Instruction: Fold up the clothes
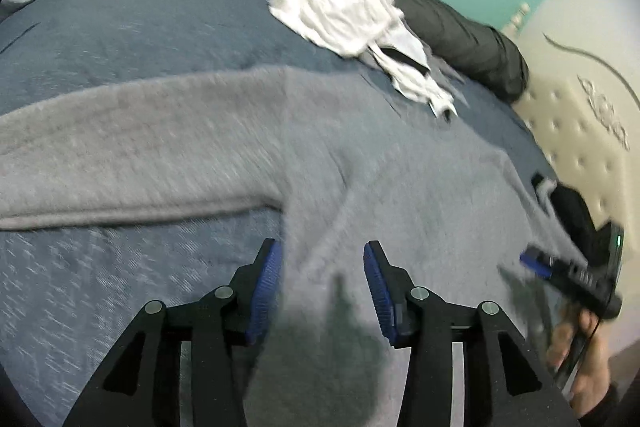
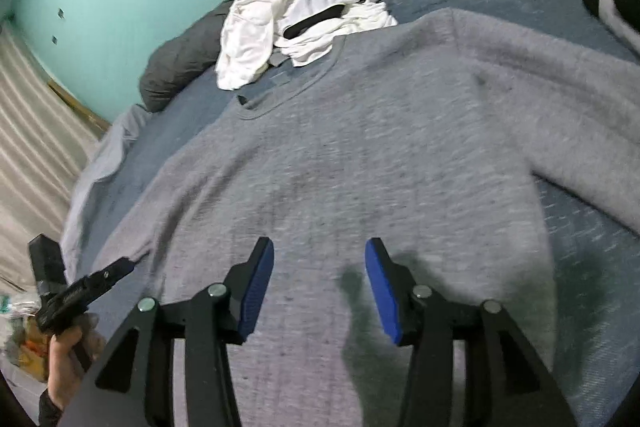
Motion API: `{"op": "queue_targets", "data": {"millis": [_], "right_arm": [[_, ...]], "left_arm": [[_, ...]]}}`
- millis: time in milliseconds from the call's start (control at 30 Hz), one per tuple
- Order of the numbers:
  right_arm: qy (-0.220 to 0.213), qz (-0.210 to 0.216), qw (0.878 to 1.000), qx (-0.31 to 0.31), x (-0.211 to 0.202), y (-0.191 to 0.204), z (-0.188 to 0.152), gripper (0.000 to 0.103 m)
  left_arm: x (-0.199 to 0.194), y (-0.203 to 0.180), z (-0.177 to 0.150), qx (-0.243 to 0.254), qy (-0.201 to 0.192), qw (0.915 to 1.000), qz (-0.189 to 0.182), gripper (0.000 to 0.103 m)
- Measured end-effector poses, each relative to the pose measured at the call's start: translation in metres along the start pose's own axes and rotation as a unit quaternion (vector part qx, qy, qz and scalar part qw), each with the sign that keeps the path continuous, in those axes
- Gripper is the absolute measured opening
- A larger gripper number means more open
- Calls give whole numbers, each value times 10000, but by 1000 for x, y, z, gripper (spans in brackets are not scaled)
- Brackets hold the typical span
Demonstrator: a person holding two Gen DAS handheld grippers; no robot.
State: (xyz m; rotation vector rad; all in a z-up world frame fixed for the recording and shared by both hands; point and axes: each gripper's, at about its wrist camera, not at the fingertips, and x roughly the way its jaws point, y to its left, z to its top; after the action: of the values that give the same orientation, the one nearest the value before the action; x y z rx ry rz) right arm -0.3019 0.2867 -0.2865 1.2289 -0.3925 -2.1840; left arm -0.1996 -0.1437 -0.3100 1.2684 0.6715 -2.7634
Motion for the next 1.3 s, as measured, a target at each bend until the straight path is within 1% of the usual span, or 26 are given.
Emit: {"op": "queue_targets", "data": {"millis": [67, 233, 333, 433, 533, 633, 733, 800, 867, 933, 1067, 1167, 1233, 1267, 1300], "right_arm": [[29, 70, 9999, 82, 1, -3, -1, 48], [58, 177, 9997, 147, 0, -7, 0, 48], [45, 232, 9994, 249, 2, -10, 3, 52], [33, 239, 9995, 215, 1, -9, 6, 52], [5, 260, 9994, 241, 0, -11, 8, 52], [-15, 265, 9992, 287, 1, -13, 10, 52], [30, 281, 9991, 314, 4, -13, 10, 52], [48, 291, 9991, 301, 5, -12, 10, 52], [53, 322, 9990, 300, 5, -11, 10, 52], [60, 352, 9989, 309, 6, -10, 9, 52], [65, 387, 9985, 378, 7, -12, 10, 52], [50, 418, 9981, 454, 7, -15, 11, 52], [51, 424, 9980, 462, 7, -15, 11, 52], [51, 425, 9980, 459, 7, -16, 11, 52], [52, 432, 9980, 454, 7, -16, 11, 52]], "left_arm": [[6, 2, 17, 73, 19, 9998, 171, 48], [34, 0, 75, 341, 183, 9979, 527, 48], [53, 4, 107, 275, 232, 9979, 535, 48], [76, 11, 137, 175, 367, 9971, 648, 48], [92, 17, 155, 99, 408, 9955, 850, 47], [109, 23, 156, 25, 632, 9940, 895, 47], [125, 17, 141, 217, 913, 9922, 817, 47], [132, 11, 131, 378, 1054, 9900, 854, 48], [133, 10, 124, 501, 1053, 9891, 900, 48], [128, 11, 128, 455, 932, 9906, 891, 48], [119, 14, 147, 404, 739, 9926, 878, 48], [120, 17, 158, 319, 721, 9934, 837, 50], [134, 18, 157, 285, 1002, 9920, 708, 57], [141, 18, 157, 269, 1151, 9909, 641, 57], [144, 19, 155, 248, 1164, 9910, 608, 57]]}}
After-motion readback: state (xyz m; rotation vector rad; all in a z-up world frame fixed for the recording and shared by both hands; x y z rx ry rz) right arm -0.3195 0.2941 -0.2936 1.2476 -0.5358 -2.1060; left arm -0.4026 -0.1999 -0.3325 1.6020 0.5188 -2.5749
